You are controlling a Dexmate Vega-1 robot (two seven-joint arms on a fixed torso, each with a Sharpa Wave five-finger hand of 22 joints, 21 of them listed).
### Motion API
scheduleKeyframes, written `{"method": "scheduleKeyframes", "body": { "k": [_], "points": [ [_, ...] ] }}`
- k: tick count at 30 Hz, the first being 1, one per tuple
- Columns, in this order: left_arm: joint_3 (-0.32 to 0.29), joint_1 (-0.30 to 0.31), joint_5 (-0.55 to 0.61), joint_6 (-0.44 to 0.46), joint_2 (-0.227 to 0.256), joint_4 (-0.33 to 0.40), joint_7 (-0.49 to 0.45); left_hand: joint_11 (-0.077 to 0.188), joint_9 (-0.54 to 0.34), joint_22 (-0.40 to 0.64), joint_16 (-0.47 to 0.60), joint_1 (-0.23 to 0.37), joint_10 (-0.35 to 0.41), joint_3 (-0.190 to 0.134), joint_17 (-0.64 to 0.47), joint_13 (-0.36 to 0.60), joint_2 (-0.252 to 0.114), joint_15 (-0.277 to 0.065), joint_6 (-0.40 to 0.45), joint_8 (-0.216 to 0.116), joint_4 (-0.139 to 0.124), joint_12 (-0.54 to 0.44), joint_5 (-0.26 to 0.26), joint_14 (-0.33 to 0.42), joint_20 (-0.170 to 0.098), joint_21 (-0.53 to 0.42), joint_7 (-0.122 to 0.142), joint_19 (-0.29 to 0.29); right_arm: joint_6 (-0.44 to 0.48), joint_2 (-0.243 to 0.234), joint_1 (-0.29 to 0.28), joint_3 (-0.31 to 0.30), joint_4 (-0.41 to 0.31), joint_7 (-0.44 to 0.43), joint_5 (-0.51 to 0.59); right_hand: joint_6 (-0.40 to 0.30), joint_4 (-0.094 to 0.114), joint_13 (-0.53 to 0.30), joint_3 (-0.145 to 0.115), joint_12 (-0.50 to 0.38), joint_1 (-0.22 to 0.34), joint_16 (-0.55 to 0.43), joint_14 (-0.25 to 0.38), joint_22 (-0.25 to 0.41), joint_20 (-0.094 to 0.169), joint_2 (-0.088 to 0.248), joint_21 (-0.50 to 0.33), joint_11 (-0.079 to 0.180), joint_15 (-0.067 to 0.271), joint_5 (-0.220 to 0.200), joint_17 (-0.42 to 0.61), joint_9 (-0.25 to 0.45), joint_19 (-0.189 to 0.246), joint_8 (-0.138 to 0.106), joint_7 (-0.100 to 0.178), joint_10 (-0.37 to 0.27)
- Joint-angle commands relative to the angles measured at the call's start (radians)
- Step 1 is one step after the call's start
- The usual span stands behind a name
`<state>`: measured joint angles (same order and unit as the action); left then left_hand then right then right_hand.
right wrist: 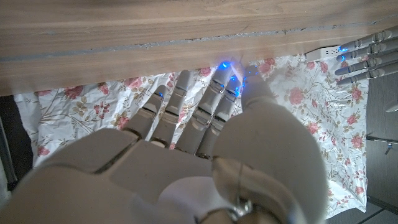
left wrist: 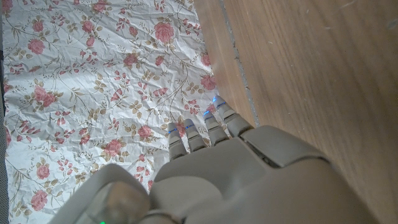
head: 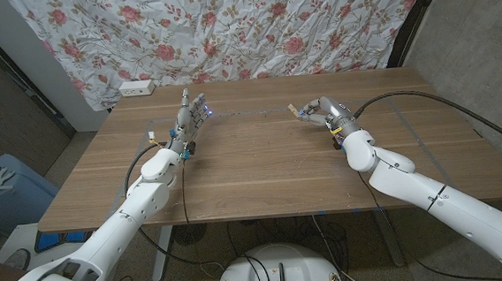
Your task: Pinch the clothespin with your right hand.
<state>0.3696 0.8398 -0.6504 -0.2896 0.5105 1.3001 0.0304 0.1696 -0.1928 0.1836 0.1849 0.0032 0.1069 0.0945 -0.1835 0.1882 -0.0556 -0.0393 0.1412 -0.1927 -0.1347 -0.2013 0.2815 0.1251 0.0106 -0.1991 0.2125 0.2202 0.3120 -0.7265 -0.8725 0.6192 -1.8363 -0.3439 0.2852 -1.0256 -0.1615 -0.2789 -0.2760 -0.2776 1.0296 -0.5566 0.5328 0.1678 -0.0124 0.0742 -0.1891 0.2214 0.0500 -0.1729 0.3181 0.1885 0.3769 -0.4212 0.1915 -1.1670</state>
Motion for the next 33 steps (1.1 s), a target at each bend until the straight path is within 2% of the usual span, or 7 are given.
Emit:
{"method": "scheduleKeyframes", "body": {
  "k": [1,19,33],
  "points": [
    [0.0,0.0,0.0,0.0,0.0,-0.001,0.0,0.005,-0.005,0.002,0.005,0.001,0.002,-0.001,-0.004,0.002,-0.006,-0.006,0.0,-0.006,-0.006,-0.006,0.008,0.009,-0.001,-0.007,0.009,0.007,-0.077,0.008,-0.008,-0.009,0.04,-0.029,0.0,-0.04,0.0,-0.005,-0.004,-0.007,0.019,-0.008,0.012,0.002,0.004,0.004,-0.007,-0.001,0.161,-0.004,0.005,0.002,0.011,-0.005,0.022,-0.011],
    [0.0,0.0,0.0,0.0,0.0,0.0,0.0,0.005,-0.005,0.002,0.005,0.001,0.003,-0.001,-0.004,0.002,-0.006,-0.007,0.0,-0.006,-0.006,-0.006,0.008,0.009,-0.001,-0.007,0.009,0.006,-0.172,0.039,-0.015,-0.02,0.094,-0.077,0.001,-0.078,-0.007,-0.029,-0.003,-0.028,0.057,-0.042,0.066,0.003,0.013,0.008,-0.004,-0.004,0.176,-0.014,0.025,0.0,0.011,-0.009,0.017,-0.042],
    [0.0,0.0,0.0,0.0,0.0,0.0,0.0,0.006,-0.005,0.002,0.005,0.001,0.001,-0.001,-0.004,0.002,-0.006,-0.007,0.0,-0.006,-0.006,-0.005,0.008,0.009,-0.001,-0.007,0.009,0.006,-0.224,0.053,-0.018,-0.024,0.122,-0.086,-0.007,-0.082,-0.002,-0.059,0.0,-0.043,0.084,-0.064,0.107,0.004,0.045,0.014,0.001,-0.012,0.18,-0.025,0.047,0.003,-0.008,-0.005,0.013,-0.046]
  ]
}}
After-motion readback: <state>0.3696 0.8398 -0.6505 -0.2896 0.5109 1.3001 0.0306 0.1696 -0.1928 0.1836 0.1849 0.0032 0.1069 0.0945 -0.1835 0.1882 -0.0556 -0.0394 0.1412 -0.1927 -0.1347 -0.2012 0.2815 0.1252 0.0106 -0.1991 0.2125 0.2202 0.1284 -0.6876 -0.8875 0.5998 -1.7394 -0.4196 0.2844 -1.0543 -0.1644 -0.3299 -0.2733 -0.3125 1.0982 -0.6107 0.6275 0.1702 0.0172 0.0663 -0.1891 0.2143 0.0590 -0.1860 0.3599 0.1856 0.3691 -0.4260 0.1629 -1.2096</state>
